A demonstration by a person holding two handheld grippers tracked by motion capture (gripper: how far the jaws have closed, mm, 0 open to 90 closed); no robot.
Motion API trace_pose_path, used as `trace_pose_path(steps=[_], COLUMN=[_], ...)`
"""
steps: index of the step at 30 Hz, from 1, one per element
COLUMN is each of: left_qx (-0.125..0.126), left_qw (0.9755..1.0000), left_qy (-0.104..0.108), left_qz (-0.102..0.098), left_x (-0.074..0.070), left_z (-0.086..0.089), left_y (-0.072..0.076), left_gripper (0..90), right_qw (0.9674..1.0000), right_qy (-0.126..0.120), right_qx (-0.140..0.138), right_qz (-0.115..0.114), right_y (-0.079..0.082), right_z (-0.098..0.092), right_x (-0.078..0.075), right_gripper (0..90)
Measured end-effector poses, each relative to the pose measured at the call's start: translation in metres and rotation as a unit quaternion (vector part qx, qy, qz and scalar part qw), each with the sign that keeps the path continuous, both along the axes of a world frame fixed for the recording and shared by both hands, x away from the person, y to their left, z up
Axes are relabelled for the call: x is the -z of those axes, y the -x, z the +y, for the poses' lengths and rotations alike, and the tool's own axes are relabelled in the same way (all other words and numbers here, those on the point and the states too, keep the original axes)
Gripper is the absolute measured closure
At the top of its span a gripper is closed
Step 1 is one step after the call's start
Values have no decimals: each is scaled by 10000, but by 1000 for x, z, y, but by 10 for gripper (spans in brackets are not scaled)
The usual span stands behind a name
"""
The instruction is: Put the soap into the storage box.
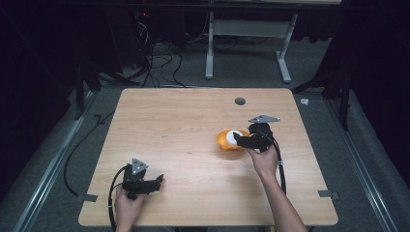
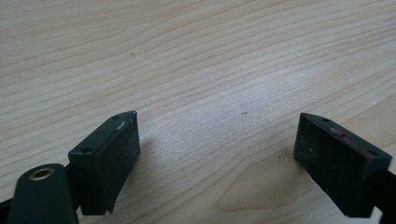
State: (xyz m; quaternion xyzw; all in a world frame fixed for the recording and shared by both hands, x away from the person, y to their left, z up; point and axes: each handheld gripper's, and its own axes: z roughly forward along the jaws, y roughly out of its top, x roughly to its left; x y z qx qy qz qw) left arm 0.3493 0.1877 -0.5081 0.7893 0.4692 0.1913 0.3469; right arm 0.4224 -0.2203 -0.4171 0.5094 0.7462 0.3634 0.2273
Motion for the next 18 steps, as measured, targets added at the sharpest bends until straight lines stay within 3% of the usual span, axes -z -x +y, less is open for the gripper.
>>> trace_pose_path(steps=[18], left_qx=[0], left_qw=[10000], left_qy=[0], left_qz=[-1], left_x=[0], left_z=[0], left_y=[0], left_gripper=[149], right_qw=[9997], right_qy=[-88], right_qx=[194], right_qz=[-112], right_y=[14], right_z=[-22], right_x=[-2], right_gripper=[272])
